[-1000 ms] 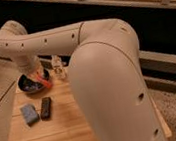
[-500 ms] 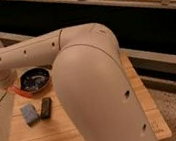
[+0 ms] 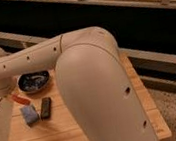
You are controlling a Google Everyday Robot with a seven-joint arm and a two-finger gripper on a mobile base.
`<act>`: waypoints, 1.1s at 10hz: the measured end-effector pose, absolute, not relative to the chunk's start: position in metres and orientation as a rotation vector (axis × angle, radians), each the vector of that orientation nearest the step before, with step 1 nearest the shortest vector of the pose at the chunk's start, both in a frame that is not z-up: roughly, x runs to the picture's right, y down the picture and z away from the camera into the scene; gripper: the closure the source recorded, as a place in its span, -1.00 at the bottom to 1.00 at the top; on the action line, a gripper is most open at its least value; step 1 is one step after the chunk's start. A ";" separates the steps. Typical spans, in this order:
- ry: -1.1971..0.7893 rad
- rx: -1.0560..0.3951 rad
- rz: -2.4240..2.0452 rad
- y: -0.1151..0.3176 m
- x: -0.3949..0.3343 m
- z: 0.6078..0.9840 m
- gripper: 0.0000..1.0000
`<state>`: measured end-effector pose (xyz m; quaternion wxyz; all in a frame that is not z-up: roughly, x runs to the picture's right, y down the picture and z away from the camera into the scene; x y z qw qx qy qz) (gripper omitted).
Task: Place the pepper on the white sponge
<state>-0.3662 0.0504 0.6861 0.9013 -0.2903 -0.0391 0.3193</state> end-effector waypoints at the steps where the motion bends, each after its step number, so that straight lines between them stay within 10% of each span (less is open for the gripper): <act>1: -0.076 -0.613 0.664 0.057 -0.364 0.692 1.00; 11: 0.011 -0.655 0.561 0.091 -0.387 0.737 1.00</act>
